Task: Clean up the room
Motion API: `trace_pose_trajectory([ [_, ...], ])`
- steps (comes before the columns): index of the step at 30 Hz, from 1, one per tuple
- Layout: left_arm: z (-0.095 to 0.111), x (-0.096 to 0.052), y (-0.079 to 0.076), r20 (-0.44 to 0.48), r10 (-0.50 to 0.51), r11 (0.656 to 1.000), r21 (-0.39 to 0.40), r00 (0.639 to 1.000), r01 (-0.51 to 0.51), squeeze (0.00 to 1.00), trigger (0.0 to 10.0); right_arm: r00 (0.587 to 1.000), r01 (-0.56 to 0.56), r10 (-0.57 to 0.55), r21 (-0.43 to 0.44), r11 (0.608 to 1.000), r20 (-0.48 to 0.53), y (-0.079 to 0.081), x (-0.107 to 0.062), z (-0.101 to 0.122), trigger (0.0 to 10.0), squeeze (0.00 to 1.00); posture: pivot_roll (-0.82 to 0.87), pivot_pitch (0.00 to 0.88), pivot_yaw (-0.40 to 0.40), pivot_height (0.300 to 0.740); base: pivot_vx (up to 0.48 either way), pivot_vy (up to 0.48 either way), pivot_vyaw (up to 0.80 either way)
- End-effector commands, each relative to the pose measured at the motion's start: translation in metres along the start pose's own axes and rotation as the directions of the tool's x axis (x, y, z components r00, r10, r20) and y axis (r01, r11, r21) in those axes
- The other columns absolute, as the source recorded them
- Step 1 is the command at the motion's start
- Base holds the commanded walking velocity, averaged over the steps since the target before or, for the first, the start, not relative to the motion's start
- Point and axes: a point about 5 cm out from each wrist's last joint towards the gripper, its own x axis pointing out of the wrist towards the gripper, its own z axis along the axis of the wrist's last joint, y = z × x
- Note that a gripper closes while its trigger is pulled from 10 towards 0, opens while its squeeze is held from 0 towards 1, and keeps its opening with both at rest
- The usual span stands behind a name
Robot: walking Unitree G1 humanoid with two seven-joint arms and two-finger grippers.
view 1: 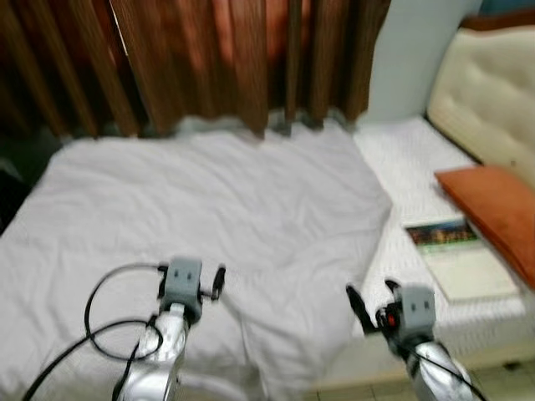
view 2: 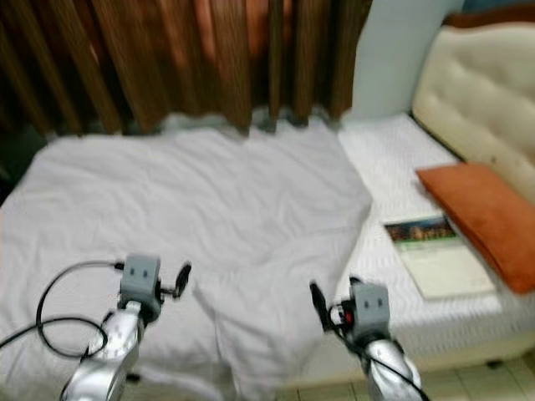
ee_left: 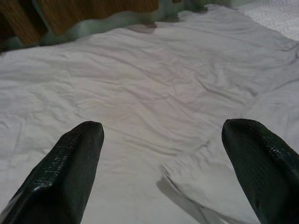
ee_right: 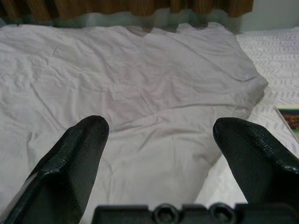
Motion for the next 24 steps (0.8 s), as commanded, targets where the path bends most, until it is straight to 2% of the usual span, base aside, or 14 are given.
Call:
trace_pose_trajectory([
  [1, 0.005, 0.002, 0.003, 0.018, 0.005, 1.000, -0.002, 1.000, -0.005, 0.00, 10.0, 1.000, -0.013, 0.013, 0.000, 1.000, 0.023, 0.004, 0.003, 0.006, 10.0, 0.00, -0.07, 0.010, 0.015, 0.732, 0.424, 0.000, 0.00],
  [8, 0.002, 0.004, 0.009, -0.004, 0.044, 0.998, -0.033, 0.999, -0.044, 0.00, 10.0, 1.000, -0.016, 0.016, -0.002, 1.000, 0.021, 0.004, 0.003, 0.006, 10.0, 0.00, -0.07, 0.011, 0.014, 0.732, 0.477, 0.000, 0.00],
  [10, 0.000, 0.005, 0.009, -0.025, 0.040, 0.998, -0.041, 0.999, -0.041, 0.00, 10.0, 1.000, -0.020, 0.020, -0.004, 1.000, 0.020, 0.004, 0.002, 0.006, 10.0, 0.00, -0.07, 0.016, 0.011, 0.732, 0.000, 0.000, 0.00],
  [13, -0.008, 0.012, 0.002, -0.081, -0.013, 0.996, -0.086, 0.997, 0.006, 0.00, 10.0, 1.000, -0.024, 0.024, -0.004, 1.000, 0.015, 0.004, -0.001, 0.005, 10.0, 0.00, -0.07, 0.029, 0.005, 0.732, 0.000, 0.000, 0.00],
  [16, -0.020, 0.030, -0.025, -0.195, -0.169, 0.970, -0.205, 0.966, 0.129, 0.00, 10.0, 0.999, -0.031, 0.031, -0.006, 0.999, -0.017, 0.006, -0.012, 0.000, 10.0, 0.00, -0.10, 0.095, -0.004, 0.732, 0.000, 0.000, 0.00],
  [18, -0.022, 0.035, -0.030, -0.222, -0.172, 0.968, -0.221, 0.960, 0.122, 0.00, 10.0, 0.999, -0.040, 0.040, -0.011, 0.999, -0.032, 0.007, -0.024, -0.001, 10.0, 0.00, -0.12, 0.148, -0.011, 0.732, 0.000, 0.000, 0.00],
  [19, -0.022, 0.035, -0.030, -0.222, -0.172, 0.968, -0.221, 0.960, 0.122, 0.00, 10.0, 0.999, -0.040, 0.040, -0.011, 0.999, -0.032, 0.007, -0.024, -0.001, 10.0, 0.00, -0.12, 0.148, -0.011, 0.732, 0.000, 0.000, 0.00],
  [21, -0.024, 0.040, -0.029, -0.248, -0.158, 0.967, -0.235, 0.956, 0.099, 0.00, 10.0, 0.997, -0.043, 0.042, -0.015, 0.999, -0.071, 0.009, -0.051, -0.004, 10.0, 0.00, -0.19, 0.261, -0.019, 0.732, 0.000, 0.000, 0.00],
  [22, -0.023, 0.042, -0.028, -0.250, -0.151, 0.967, -0.238, 0.956, 0.091, 0.00, 10.0, 0.995, -0.044, 0.042, -0.016, 0.999, -0.086, 0.010, -0.063, -0.003, 10.0, 0.00, -0.21, 0.288, -0.019, 0.732, 0.000, 0.000, 0.00],
  [23, -0.023, 0.042, -0.028, -0.250, -0.151, 0.967, -0.238, 0.956, 0.091, 0.00, 10.0, 0.995, -0.044, 0.042, -0.016, 0.999, -0.086, 0.010, -0.063, -0.003, 10.0, 0.00, -0.21, 0.288, -0.019, 0.732, 0.000, 0.000, 0.00],
  [24, -0.019, 0.047, -0.028, -0.240, -0.128, 0.971, -0.230, 0.962, 0.072, 0.00, 10.0, 0.992, -0.041, 0.039, -0.018, 0.999, -0.116, 0.014, -0.087, -0.002, 10.0, 0.00, -0.25, 0.350, -0.031, 0.732, 0.000, 0.000, 0.00],
])
